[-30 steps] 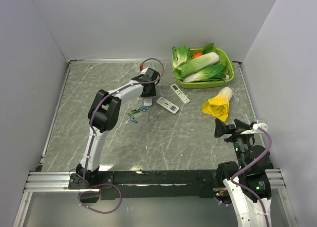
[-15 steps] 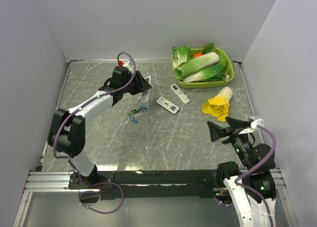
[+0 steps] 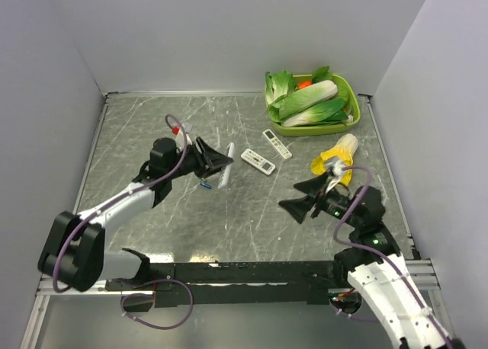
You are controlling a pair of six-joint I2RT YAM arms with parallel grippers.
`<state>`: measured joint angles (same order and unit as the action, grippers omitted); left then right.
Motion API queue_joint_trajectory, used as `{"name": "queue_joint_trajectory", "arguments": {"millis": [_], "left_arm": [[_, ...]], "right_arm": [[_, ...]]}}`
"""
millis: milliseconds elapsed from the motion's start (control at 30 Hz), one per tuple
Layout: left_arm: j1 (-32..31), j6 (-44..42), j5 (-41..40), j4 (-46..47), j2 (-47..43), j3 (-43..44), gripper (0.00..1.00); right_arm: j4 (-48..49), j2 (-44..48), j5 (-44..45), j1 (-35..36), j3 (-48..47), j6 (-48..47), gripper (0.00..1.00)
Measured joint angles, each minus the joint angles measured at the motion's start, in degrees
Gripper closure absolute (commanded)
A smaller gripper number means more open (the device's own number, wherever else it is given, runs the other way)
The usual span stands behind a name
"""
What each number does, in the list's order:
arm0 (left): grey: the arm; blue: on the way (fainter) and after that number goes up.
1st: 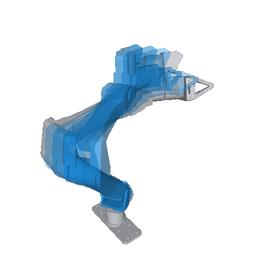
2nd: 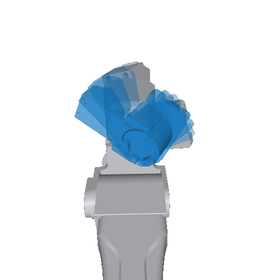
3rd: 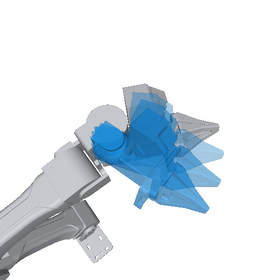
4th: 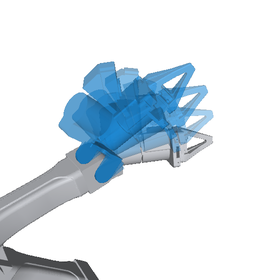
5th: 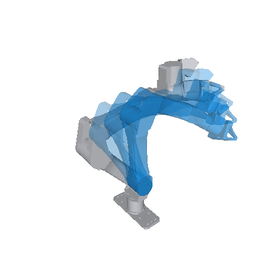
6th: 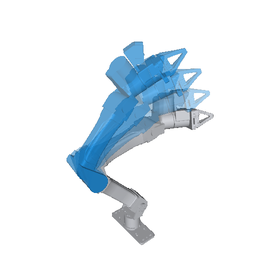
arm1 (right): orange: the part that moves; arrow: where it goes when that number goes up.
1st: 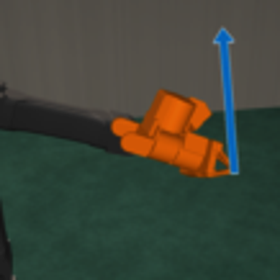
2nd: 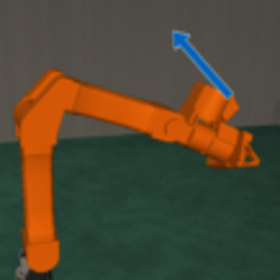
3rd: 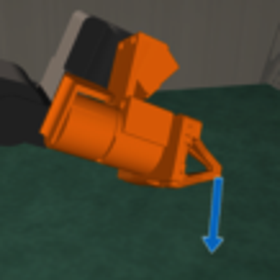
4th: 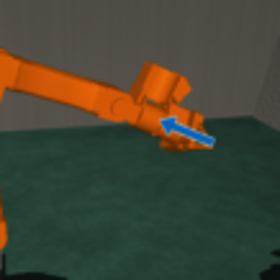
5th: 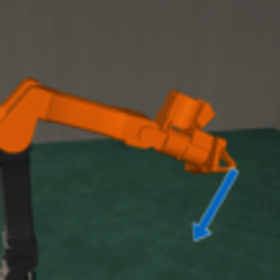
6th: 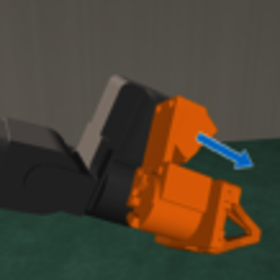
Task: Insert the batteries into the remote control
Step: Adjust the remote control.
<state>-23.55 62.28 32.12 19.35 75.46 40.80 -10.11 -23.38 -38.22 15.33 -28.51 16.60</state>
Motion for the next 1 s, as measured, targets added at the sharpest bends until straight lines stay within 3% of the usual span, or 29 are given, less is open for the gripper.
{"name": "queue_joint_trajectory", "arguments": {"millis": [200, 400, 667, 833, 1000], "left_arm": [[-0.3, 6.5, 1.8, 4.9, -6.6, -7.6, 0.99], [-1.2, 8.5, 4.0, 4.8, -10.6, -9.0, 0.99], [-3.4, 7.5, 6.7, 1.4, -12.1, -9.1, 0.99], [-4.7, 5.5, 8.4, -0.3, -12.0, -9.1, 0.99], [-5.8, 4.8, 9.3, 1.4, -11.0, -9.1, 0.99]], "right_arm": [[14.1, -7.2, 0.9, 12.4, 6.3, 1.2, 0.0], [24.4, -16.4, 1.9, 15.1, 5.9, 2.2, 0.0], [27.6, -24.7, 2.7, 16.5, 2.8, 0.0, 0.0], [27.8, -29.3, 6.0, 16.6, -2.8, 9.5, 0.01], [30.8, -32.2, 8.7, 16.7, -2.9, 26.3, 0.0]]}}
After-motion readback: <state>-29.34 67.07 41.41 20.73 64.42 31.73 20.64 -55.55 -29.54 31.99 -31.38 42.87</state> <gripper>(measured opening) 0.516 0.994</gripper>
